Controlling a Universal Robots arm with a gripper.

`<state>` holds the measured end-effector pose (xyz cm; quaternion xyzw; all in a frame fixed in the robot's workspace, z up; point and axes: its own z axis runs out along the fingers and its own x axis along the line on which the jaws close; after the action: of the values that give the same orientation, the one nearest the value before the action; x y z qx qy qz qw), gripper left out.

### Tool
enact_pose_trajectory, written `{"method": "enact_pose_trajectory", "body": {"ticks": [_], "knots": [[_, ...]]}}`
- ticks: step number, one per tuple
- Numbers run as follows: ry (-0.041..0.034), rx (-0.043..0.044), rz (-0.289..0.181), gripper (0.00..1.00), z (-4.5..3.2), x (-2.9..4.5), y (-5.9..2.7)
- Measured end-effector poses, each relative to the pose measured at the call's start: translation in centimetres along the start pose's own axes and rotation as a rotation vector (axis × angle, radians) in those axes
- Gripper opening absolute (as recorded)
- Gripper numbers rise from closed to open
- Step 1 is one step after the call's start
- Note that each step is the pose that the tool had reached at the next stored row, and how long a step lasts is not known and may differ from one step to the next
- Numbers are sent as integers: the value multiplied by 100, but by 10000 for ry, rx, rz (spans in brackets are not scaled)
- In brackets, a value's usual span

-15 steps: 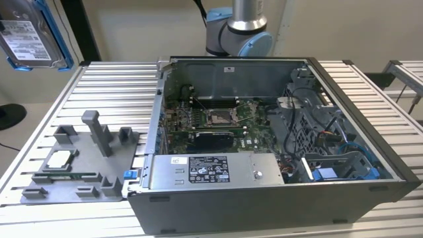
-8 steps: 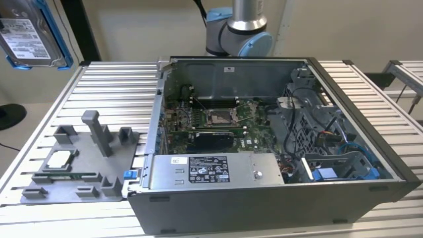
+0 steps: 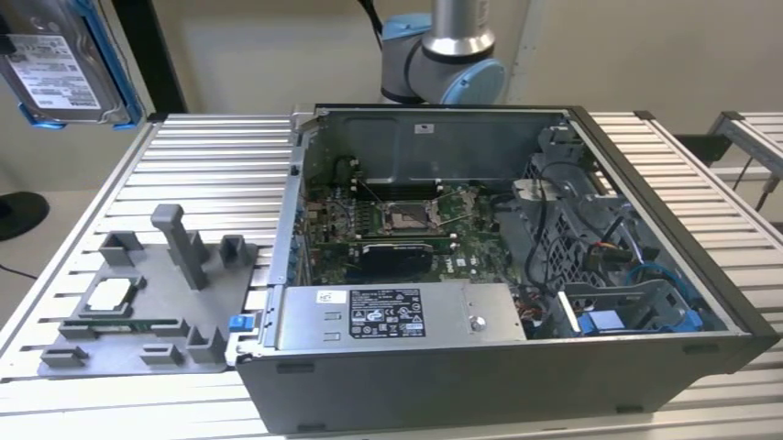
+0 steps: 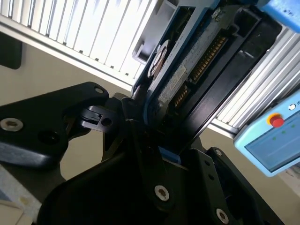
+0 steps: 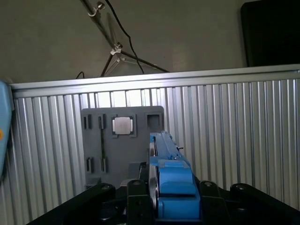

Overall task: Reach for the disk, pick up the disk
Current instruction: 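Pick up the disk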

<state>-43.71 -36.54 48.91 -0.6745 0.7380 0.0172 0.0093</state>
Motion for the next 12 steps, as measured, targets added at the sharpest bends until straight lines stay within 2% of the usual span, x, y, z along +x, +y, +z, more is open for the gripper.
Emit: {"method": "enact_pose_trajectory", "body": {"ticks": [12], "knots": [[1,-10,1,0,-2,-23,-252]]}}
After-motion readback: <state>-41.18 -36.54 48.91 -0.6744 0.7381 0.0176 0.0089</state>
